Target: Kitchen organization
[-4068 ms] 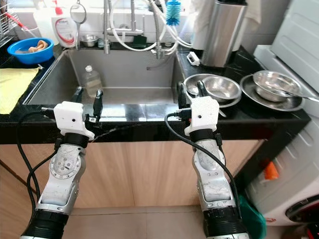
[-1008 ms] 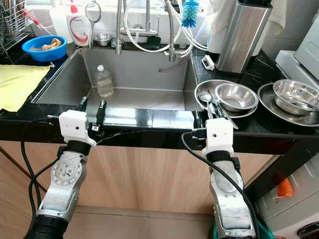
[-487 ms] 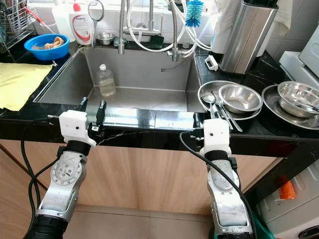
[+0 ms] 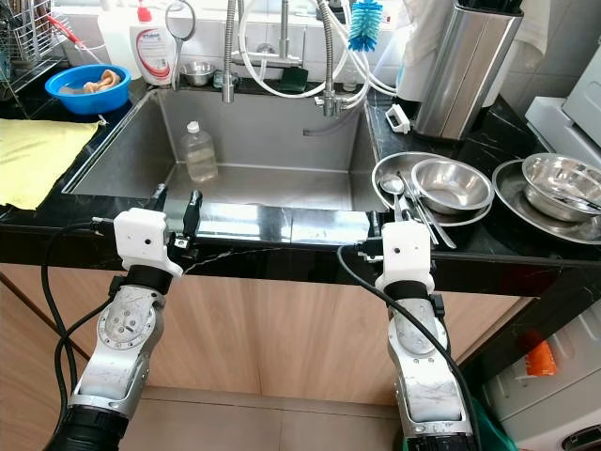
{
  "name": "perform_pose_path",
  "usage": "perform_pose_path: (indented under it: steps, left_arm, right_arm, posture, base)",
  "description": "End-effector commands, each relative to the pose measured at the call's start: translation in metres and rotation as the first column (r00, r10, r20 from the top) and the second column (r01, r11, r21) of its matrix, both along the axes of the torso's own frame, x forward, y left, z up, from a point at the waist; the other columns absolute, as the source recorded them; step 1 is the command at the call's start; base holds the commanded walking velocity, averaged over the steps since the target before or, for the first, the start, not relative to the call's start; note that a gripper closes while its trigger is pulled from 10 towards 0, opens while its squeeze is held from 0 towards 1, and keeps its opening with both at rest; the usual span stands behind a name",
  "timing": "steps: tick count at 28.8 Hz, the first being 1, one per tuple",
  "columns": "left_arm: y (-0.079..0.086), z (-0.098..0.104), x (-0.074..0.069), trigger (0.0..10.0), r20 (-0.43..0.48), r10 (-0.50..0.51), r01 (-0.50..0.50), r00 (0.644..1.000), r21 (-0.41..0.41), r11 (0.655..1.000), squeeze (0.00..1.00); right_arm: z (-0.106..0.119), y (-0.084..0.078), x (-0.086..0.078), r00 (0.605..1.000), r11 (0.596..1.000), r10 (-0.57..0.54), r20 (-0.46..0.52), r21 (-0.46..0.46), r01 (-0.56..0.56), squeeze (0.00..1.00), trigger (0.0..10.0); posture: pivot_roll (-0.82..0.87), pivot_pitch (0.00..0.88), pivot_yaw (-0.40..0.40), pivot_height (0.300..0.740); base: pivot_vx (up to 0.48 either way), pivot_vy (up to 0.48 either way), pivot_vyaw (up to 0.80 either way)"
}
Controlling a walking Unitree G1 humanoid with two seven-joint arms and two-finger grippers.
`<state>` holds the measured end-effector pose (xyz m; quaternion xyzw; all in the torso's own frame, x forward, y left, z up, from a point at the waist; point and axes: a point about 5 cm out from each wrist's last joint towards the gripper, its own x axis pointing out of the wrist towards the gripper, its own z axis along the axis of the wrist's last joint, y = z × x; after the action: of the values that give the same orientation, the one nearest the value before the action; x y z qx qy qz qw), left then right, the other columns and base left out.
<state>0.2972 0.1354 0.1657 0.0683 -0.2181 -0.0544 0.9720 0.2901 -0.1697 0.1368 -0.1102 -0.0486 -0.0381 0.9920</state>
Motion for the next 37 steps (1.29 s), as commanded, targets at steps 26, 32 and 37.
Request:
perform_pose_path:
  steps: [26,32,37]
  left_arm:
    - [-0.001,-0.007,0.001,10.0,-0.034,0.002,-0.001,0.999,0.02,1.0,0.0]
    - [-0.002,-0.005,0.001,10.0,-0.025,-0.003,0.003,1.0,0.016,1.0,0.0]
    - [-0.003,-0.004,0.002,10.0,-0.022,-0.009,0.009,1.0,0.013,1.0,0.0]
  right_arm:
    - [0.021,0.014,0.009,0.993,0.995,0.065,0.095,0.069,-0.072,0.0,0.0]
    - [0.038,0.014,0.012,0.989,0.996,0.047,0.141,0.062,-0.057,0.0,10.0]
    - [0.056,0.016,0.018,0.978,0.996,0.061,0.199,0.056,-0.074,0.0,10.0]
  posture:
    - [-0.14,0.0,-0.033,0.706]
    - [-0.14,0.0,-0.029,0.706]
    - [-0.14,0.0,-0.026,0.706]
  base:
    - [0.0,0.0,0.0]
    - [0.0,0.0,0.0]
    - [0.0,0.0,0.0]
